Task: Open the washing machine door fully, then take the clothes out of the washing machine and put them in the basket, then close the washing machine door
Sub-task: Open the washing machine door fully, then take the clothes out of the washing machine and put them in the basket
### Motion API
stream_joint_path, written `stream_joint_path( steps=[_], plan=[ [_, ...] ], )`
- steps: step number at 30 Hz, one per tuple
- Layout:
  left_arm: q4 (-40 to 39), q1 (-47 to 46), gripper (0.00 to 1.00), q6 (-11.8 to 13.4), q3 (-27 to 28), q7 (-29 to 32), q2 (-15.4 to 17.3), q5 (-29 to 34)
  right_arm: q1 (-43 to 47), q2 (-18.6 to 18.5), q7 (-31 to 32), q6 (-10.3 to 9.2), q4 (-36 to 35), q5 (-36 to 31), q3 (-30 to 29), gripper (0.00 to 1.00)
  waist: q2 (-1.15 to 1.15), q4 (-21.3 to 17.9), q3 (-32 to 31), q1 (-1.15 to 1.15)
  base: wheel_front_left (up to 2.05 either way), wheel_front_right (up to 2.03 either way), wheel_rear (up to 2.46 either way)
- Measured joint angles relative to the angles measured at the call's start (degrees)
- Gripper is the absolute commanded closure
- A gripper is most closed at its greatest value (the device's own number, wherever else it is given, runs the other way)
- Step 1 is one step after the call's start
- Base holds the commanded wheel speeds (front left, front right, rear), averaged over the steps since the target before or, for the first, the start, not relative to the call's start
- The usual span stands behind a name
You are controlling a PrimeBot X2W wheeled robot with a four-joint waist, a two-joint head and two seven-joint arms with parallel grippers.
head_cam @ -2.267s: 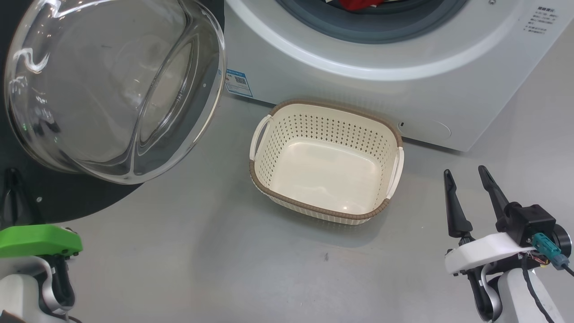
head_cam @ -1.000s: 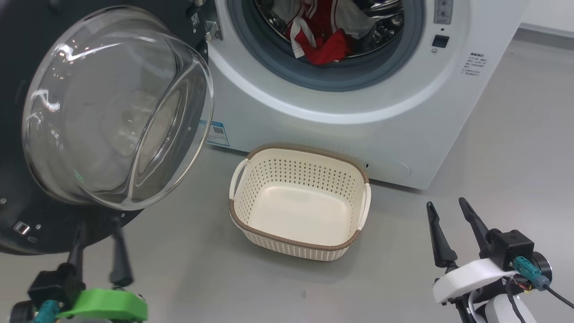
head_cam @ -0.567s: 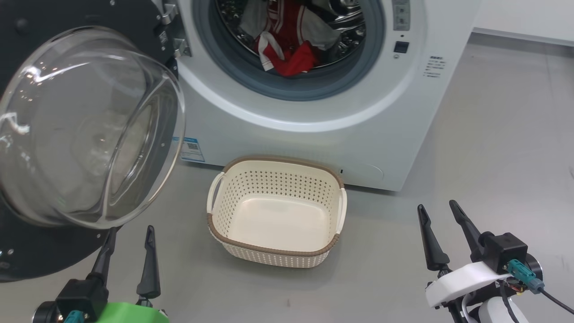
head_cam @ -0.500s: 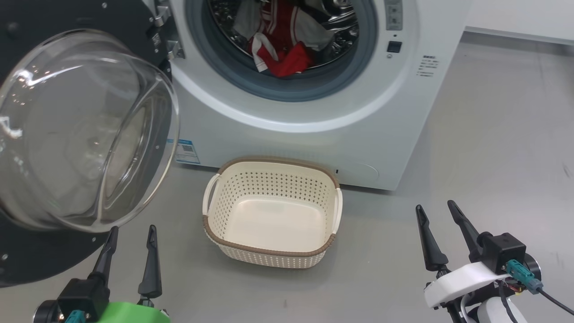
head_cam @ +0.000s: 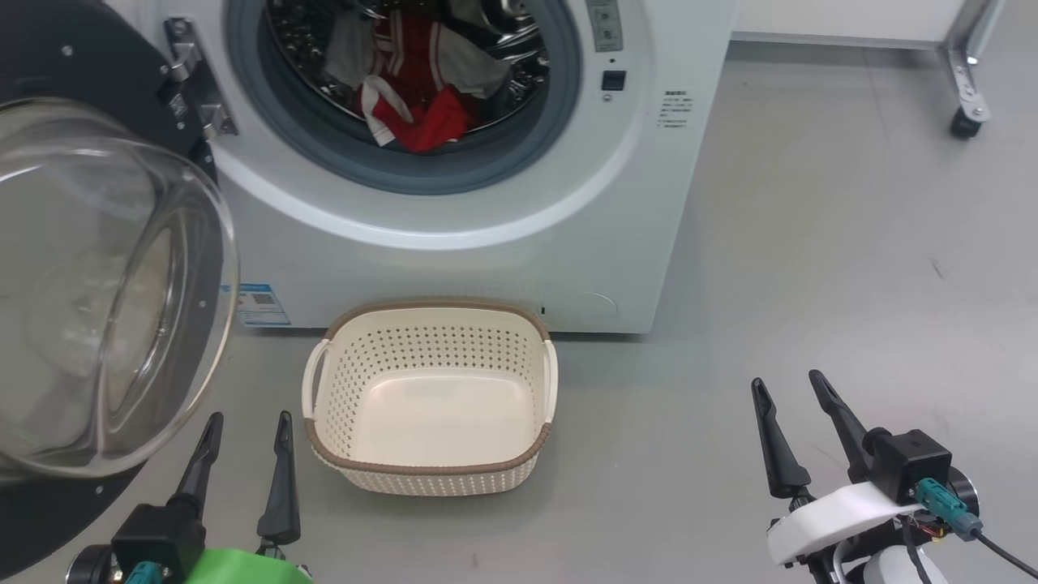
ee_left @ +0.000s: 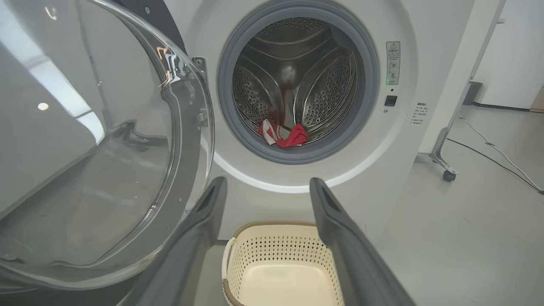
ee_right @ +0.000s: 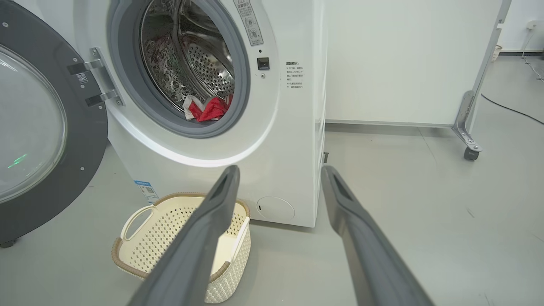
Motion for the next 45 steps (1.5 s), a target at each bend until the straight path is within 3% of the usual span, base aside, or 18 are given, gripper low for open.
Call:
stream_joint_path(
  steps=[10, 45],
  plan=[
    [-0.05, 0.09, 0.00, 0.25, -1.37, 1.96, -0.05, 0.04, 0.93, 0.02, 0.00, -0.56, -0.86, 0.63, -0.80, 0.00, 0.00, -3.56, -0.06, 0.00, 0.00, 0.00, 0.00],
    [-1.24, 0.31, 0.00, 1.77, -2.32, 3.94, -0.19, 1.82, 1.29, 0.05, 0.00, -0.97, -2.14, 0.78, -0.81, 0.00, 0.00, -4.33, -0.03, 0.00, 0.04, -0.04, 0.00]
  ],
)
